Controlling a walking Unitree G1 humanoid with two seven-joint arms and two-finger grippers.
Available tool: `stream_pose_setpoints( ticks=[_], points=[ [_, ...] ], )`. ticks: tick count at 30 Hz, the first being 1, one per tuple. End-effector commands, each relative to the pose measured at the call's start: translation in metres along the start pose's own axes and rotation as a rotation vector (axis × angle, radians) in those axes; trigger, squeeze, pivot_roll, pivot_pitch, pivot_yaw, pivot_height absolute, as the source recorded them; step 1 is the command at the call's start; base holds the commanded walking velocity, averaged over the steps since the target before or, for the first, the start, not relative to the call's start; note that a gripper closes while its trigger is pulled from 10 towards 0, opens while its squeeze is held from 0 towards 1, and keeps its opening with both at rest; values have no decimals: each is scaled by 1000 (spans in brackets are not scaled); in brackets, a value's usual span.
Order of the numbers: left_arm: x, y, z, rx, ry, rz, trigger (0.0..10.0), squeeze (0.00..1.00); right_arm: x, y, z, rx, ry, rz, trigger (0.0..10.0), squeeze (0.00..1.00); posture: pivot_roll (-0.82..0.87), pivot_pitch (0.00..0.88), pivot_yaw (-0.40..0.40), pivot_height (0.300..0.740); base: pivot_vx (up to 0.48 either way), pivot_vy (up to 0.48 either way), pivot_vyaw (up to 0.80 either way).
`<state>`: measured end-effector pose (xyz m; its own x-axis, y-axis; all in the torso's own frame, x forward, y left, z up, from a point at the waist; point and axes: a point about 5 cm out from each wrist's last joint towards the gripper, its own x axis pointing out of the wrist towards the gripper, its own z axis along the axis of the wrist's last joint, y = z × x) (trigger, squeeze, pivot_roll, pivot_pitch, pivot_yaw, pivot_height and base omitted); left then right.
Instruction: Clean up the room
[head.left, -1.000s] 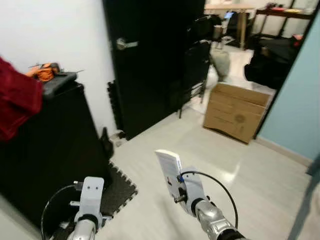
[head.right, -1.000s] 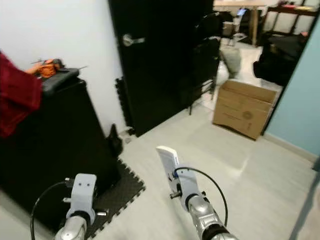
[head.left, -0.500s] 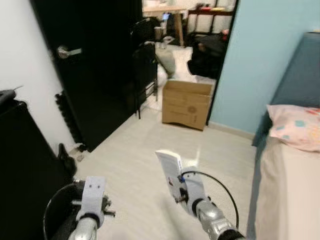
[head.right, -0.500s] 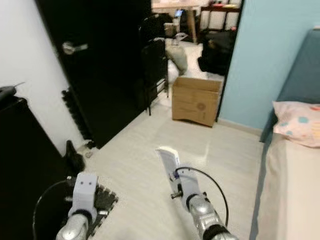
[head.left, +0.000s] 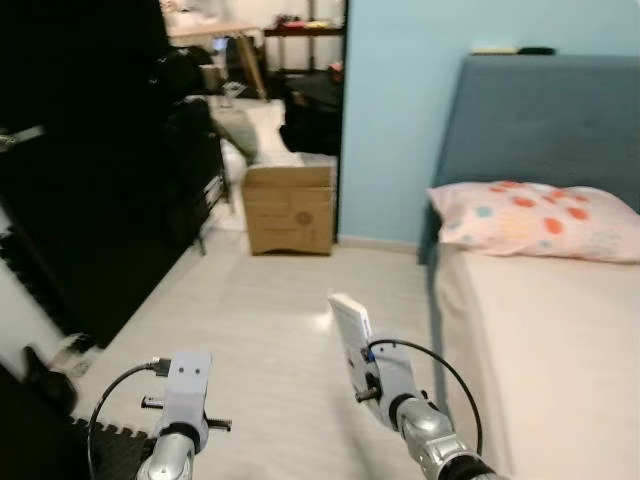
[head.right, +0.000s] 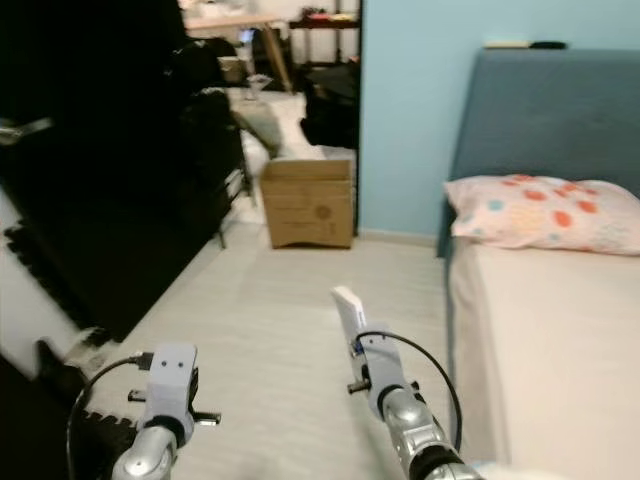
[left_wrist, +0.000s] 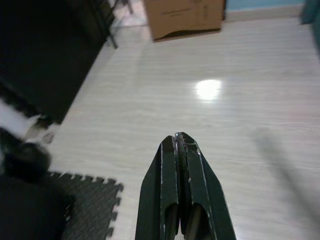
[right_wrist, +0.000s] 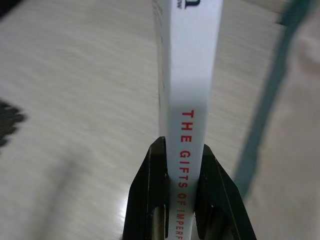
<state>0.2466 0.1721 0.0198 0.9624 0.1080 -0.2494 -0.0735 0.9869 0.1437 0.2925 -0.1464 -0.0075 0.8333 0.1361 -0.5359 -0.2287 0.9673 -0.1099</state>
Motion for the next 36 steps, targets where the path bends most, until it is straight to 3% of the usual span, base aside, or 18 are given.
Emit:
stream_pose_setpoints(
  ticks=[1,23,31,36],
  points=[
    [-3,5,-7,0,35,8,10000,0,2,11,7,18,-26,25,10000,0,-49,0,49,740,0,0,-800],
    [-5,7,-10,-11,40,33,10000,0,2,12,7,0,-26,40,10000,0,-36,0,22,740,0,0,-800],
    [-8,11,-10,-9,41,55,10000,0,4,23,11,-1,-38,98,10000,0,-15,0,0,740,0,0,0],
    [-19,16,-7,-20,24,110,10000,0,5,37,16,-38,-52,166,10000,0,74,0,-80,740,0,0,0]
  ],
)
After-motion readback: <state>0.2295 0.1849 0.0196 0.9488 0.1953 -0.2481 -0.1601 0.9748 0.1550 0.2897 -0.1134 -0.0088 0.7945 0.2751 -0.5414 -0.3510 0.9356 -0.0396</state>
